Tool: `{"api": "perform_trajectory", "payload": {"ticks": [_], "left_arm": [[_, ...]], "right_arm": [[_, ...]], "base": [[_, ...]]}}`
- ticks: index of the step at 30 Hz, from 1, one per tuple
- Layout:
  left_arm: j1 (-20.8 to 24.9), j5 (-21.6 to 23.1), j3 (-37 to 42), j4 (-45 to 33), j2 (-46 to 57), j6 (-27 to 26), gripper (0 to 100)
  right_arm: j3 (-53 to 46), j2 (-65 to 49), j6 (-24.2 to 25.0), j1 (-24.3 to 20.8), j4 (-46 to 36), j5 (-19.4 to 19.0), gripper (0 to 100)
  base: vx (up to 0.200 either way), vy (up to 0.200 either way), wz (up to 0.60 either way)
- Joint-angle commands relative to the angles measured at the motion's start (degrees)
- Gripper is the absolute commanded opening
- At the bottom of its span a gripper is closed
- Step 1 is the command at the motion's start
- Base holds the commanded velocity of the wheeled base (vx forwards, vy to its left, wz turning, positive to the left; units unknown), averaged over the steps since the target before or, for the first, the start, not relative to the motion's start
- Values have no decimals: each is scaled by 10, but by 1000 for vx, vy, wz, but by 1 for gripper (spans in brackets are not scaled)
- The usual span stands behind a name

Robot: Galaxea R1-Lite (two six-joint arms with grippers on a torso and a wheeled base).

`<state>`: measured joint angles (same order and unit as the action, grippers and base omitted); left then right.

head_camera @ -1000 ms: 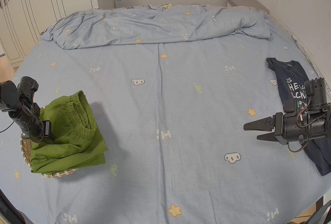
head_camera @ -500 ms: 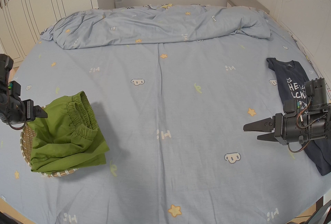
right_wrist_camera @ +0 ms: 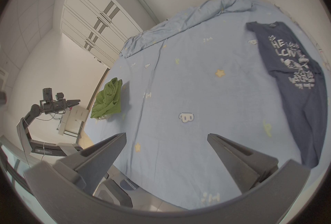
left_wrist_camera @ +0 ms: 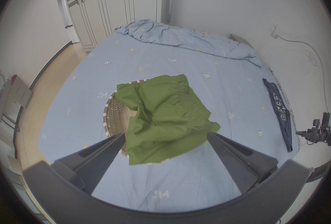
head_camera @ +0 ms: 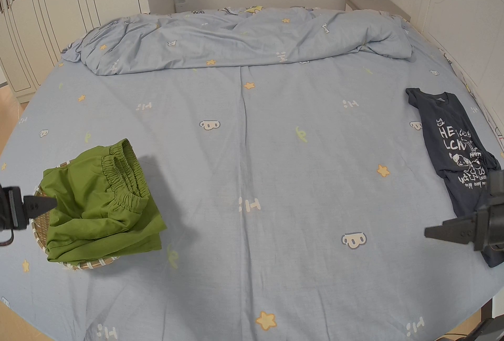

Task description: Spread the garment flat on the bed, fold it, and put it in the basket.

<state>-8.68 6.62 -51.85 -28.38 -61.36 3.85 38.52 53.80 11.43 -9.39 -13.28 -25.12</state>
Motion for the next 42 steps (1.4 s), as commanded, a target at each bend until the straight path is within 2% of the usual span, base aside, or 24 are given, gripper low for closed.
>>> {"api": "perform_trajectory", "payload": {"ticks": [1,4,6,10,12,13,14,15,18,19,20,22,23,24,25,27,29,32,34,42], "left_arm": [[14,30,165,0,295,6,100],[15,30,242,1,408,7,100],[16,31,283,1,468,7,100],[32,32,335,1,550,7,100],[75,35,368,2,578,7,100],[75,35,368,2,578,7,100],[100,30,377,11,590,13,100],[97,31,381,18,590,15,100],[89,28,399,58,608,8,100],[87,16,416,88,614,4,100],[86,1,425,106,614,1,100],[87,-59,460,176,614,3,100],[87,-59,460,176,614,3,100],[87,-98,493,248,614,3,100],[86,-115,518,312,614,-1,100],[87,-120,518,337,614,-3,100],[87,-114,518,326,614,-13,100],[87,-80,518,314,614,-24,100],[87,-70,518,299,614,-44,100],[87,-63,518,297,614,-43,100]], "right_arm": [[-35,-306,-69,82,-181,16,100],[-59,-405,-68,118,-215,16,100],[-77,-454,-68,126,-220,16,100],[-105,-499,-64,105,-219,20,100],[-134,-529,-62,92,-214,32,100],[-134,-529,-62,92,-214,32,100],[-161,-531,-67,92,-202,50,100],[-173,-532,-67,92,-187,61,100],[-223,-531,-67,92,-108,86,100],[-265,-531,-70,92,-38,114,100],[-288,-531,-73,92,-3,131,100],[-350,-532,-94,92,92,171,100],[-350,-532,-94,92,92,171,100],[-385,-532,-111,92,173,188,100],[-385,-532,-112,92,183,195,100],[-385,-532,-112,92,171,203,100],[-385,-532,-116,92,171,208,100],[-385,-531,-130,93,142,248,100],[-385,-530,-129,93,141,249,100],[-385,-532,-114,92,142,253,100]], "base": [[0,0,0],[0,0,0],[0,0,0],[0,0,0],[0,0,0],[0,0,0],[0,0,0],[0,0,0],[0,0,0],[0,0,0],[0,0,0],[0,0,0],[0,0,0],[0,0,0],[0,0,0],[0,0,0],[0,0,0],[0,0,0],[0,0,0],[0,0,0]]}}
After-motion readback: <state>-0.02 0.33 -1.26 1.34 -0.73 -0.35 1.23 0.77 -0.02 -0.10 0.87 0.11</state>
